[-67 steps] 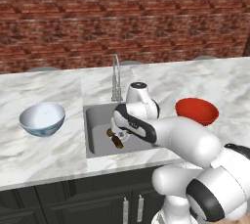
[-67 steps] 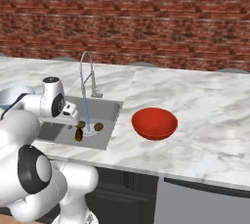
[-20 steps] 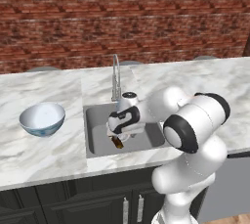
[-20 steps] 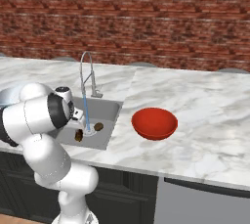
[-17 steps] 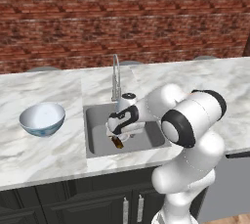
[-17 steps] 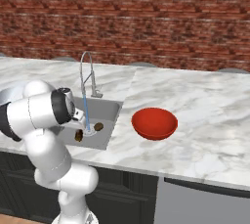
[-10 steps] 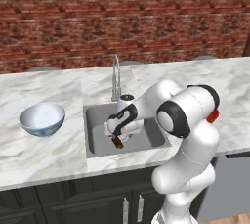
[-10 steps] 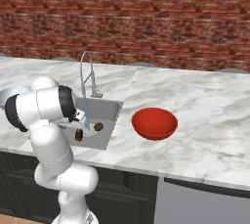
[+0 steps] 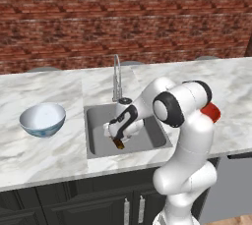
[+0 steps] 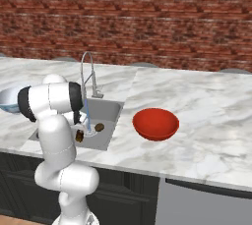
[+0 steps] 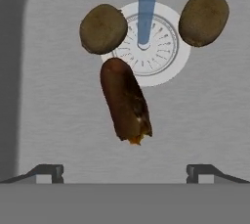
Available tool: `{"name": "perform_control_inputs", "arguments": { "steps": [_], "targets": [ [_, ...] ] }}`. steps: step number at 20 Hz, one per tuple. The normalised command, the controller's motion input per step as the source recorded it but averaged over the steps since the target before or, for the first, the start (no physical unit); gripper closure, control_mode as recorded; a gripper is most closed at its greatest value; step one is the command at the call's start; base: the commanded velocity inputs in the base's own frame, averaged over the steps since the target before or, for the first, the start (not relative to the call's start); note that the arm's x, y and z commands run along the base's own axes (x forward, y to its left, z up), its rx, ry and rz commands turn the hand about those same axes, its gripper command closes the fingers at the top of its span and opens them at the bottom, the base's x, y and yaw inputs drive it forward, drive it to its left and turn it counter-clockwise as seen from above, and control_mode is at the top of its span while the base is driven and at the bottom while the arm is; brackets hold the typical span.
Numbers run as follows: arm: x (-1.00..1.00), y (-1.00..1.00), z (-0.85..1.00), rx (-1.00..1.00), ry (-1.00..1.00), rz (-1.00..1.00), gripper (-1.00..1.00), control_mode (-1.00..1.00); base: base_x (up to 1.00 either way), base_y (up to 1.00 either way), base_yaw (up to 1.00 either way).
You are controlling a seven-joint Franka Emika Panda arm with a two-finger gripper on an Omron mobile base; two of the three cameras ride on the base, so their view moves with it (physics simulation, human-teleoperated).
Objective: Pick the kiwis from the sink and place them in one bowl. Place the sweet potato in the other bowl. Then turn off the sink faucet.
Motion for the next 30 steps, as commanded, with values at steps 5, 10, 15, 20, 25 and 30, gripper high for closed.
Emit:
{"name": "perform_control_inputs", "arguments": {
  "steps": [5,10,15,20,25,30],
  "targets": [
    [0.27,0.05,-0.26,-0.01,-0.01,-0.03,-1.00,-1.00,0.00,0.00,0.00],
    [0.27,0.04,-0.25,-0.02,0.00,-0.03,-1.00,-1.00,0.00,0.00,0.00],
    [0.28,0.04,-0.21,-0.01,0.00,-0.03,-1.00,-1.00,0.00,0.00,0.00],
    [0.21,0.00,-0.16,0.00,0.00,-0.02,-1.00,-1.00,0.00,0.00,0.00],
    [0.14,0.00,-0.20,0.00,-0.01,-0.02,-1.00,-1.00,0.00,0.00,0.00],
    [0.10,0.00,-0.20,0.00,-0.01,-0.02,-1.00,-1.00,0.00,0.00,0.00]
  ]
}}
